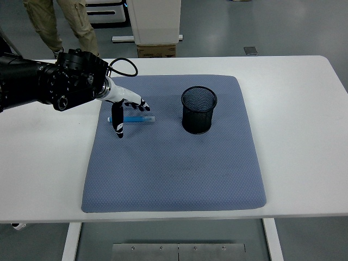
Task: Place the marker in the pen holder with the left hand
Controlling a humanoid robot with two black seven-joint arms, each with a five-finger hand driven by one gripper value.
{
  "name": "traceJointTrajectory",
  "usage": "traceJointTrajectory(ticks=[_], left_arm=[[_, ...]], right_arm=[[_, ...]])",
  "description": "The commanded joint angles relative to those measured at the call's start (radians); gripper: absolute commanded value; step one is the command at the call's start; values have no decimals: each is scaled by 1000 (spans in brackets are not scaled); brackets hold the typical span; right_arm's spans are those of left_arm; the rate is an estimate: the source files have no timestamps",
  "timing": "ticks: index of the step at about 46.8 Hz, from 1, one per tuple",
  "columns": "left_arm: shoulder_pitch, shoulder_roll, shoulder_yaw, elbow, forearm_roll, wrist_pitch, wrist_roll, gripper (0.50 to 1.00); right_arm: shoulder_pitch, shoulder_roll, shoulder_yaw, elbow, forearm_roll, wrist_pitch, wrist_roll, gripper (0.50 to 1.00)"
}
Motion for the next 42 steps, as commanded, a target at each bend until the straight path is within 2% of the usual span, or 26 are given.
traceJointTrajectory(ticks=[1, 28, 30, 38, 42], left_arm=[[0, -7, -1, 2, 5, 0, 1, 1000], [5, -19, -9, 6, 5, 6, -1, 1000], [5, -19, -9, 6, 5, 6, -1, 983], [5, -23, -4, 8, 15, 6, 1, 965], [5, -25, -4, 8, 45, 6, 3, 889]], right_arm=[[0, 0, 0, 0, 0, 0, 0, 1000], [0, 0, 0, 0, 0, 0, 0, 1000], [0, 0, 0, 0, 0, 0, 0, 1000], [0, 0, 0, -1, 0, 0, 0, 1000], [0, 0, 0, 0, 0, 0, 0, 1000]])
